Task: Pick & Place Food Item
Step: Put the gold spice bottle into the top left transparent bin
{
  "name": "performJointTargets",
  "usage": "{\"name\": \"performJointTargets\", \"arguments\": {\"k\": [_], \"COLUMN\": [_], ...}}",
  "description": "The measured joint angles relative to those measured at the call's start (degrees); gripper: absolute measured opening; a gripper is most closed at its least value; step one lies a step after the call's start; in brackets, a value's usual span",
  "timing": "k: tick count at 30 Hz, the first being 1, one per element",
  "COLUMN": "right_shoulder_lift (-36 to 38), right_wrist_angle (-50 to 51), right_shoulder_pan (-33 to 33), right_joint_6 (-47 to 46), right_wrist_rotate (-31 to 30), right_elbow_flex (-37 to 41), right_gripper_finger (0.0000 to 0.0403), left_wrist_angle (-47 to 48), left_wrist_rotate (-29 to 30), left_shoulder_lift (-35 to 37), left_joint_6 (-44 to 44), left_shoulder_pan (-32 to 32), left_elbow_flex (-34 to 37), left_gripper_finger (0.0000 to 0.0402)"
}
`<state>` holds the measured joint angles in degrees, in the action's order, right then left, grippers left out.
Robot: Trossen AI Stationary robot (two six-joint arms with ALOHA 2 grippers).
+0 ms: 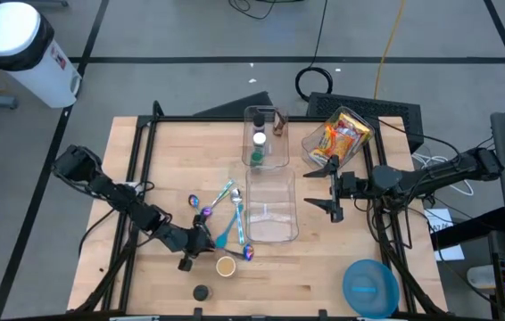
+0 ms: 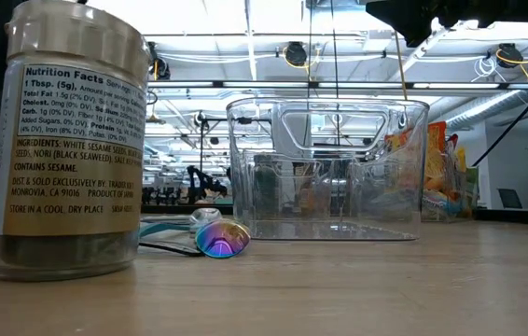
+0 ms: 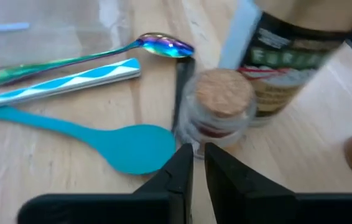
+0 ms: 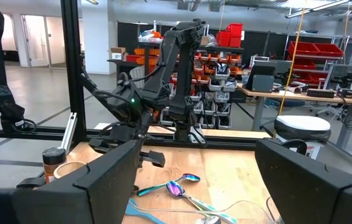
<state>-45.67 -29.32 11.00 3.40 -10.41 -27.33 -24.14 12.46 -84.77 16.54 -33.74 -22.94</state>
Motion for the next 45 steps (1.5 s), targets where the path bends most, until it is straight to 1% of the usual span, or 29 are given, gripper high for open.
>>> {"name": "performJointTargets", "arguments": {"k": [5,8,11,17,21,23,25,28,31,35,39,42,45], "right_shoulder_lift": [0.00,0.00,0.00,0.00,0.00,0.00,0.00,0.00,0.00,0.00,0.00,0.02,0.02], "right_wrist_angle": [0.00,0.00,0.00,0.00,0.00,0.00,0.01,0.01,0.02,0.02,0.01,0.01,0.02], "right_shoulder_pan": [0.00,-0.01,0.00,0.00,-0.01,-0.02,0.00,-0.02,-0.02,0.00,0.00,-0.02,0.00], "right_joint_6": [0.00,0.02,0.00,0.02,0.02,0.02,0.02,0.02,0.02,0.02,0.02,0.03,-0.68], "right_wrist_rotate": [0.00,0.00,0.00,0.00,0.00,0.00,0.00,0.00,0.00,0.00,0.00,0.00,0.02], "right_elbow_flex": [0.00,0.00,0.00,0.01,0.02,0.02,0.02,0.02,0.02,0.02,0.02,0.02,0.02], "right_gripper_finger": [0.0313,0.0313,0.0313,0.0313,0.0313,0.0313,0.0313,0.0313,0.0313,0.0313,0.0313,0.0313,0.0313], "left_wrist_angle": [-0.06,-0.07,-0.09,-0.41,-1.62,-2.48,-3.71,-5.51,-6.25,-1.52,2.66,8.45,10.61], "left_wrist_rotate": [0.19,0.19,0.20,-0.08,-4.60,-6.49,-6.85,-6.40,-6.13,-5.39,-7.49,-7.96,-7.93], "left_shoulder_lift": [0.00,0.00,0.21,3.26,5.63,7.12,8.49,9.46,9.49,7.12,4.01,1.53,-0.28], "left_joint_6": [3.78,6.79,7.63,7.77,7.21,6.45,6.48,5.65,2.70,0.58,-2.70,-4.83,-5.93], "left_shoulder_pan": [1.27,1.51,1.57,1.55,1.52,1.51,1.51,1.46,1.29,1.25,0.79,0.17,-0.05], "left_elbow_flex": [0.00,0.00,0.00,0.00,0.00,-0.02,-0.04,-0.09,-0.44,-4.42,-10.66,-14.87,-17.76], "left_gripper_finger": [0.0044,0.0068,0.0111,0.0223,0.0284,0.0307,0.0324,0.0338,0.0341,0.0342,0.0342,0.0342,0.0342]}}
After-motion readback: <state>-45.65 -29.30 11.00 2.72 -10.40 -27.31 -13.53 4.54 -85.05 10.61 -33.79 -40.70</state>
